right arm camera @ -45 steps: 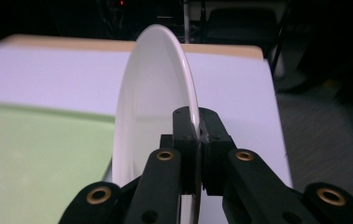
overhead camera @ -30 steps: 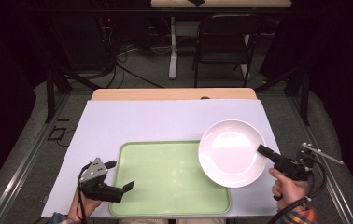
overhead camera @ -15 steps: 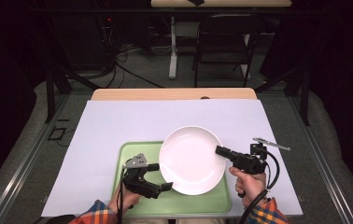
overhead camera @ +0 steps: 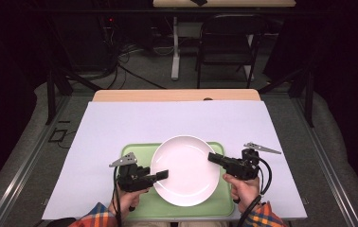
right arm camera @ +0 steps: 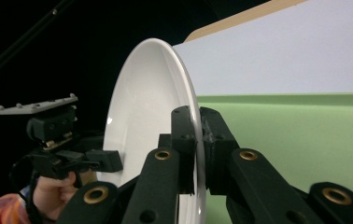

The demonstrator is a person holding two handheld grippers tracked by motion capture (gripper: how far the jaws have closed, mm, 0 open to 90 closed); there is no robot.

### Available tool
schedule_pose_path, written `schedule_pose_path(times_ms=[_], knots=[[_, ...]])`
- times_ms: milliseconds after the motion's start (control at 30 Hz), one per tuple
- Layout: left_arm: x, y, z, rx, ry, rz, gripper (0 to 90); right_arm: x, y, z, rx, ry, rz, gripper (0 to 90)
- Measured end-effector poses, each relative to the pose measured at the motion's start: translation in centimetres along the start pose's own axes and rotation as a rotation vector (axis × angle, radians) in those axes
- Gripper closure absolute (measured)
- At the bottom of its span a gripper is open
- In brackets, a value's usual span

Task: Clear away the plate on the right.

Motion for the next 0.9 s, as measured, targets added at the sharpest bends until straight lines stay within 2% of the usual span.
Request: schedule_pose_path(times_ms=[167,333,400,467,533,733,900], knots=[[0.0,0.1,0.4,0.002,0.015,-0.01,65.2,0.0,-0.4,-0.2,-0.013,-0.017,0.031,82.2],[-0.1,0.4,0.9,0.008,0.032,-0.03,67.9,-0.5,-0.8,-0.4,-0.035,-0.038,0.093,80.3],[-0.2,0.5,1.2,0.01,0.035,-0.035,69.0,-0.6,-0.8,-0.5,-0.036,-0.04,0.104,80.1],[-0.2,0.7,1.6,0.005,0.04,-0.051,69.4,-1.1,-1.0,-0.6,-0.048,-0.037,0.152,79.7],[-0.2,0.7,1.7,0.004,0.046,-0.059,69.6,-1.2,-1.2,-0.7,-0.055,-0.043,0.169,79.3],[-0.1,0.7,2.0,-0.005,0.06,-0.062,70.4,-1.8,-1.5,-0.8,-0.071,-0.056,0.215,78.4],[-0.1,0.6,2.3,-0.02,0.062,-0.053,71.8,-1.9,-1.7,-1.0,-0.081,-0.06,0.225,77.1]])
Point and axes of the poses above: each handheld gripper's, and its own axes: z roughly backward along the jaws, y roughly out of its top, x roughly to its right, the point moved 3 cm from there along -z, roughly forward along the jaws, and after that the axes turned 1 degree about -z, right-handed, at the moved point
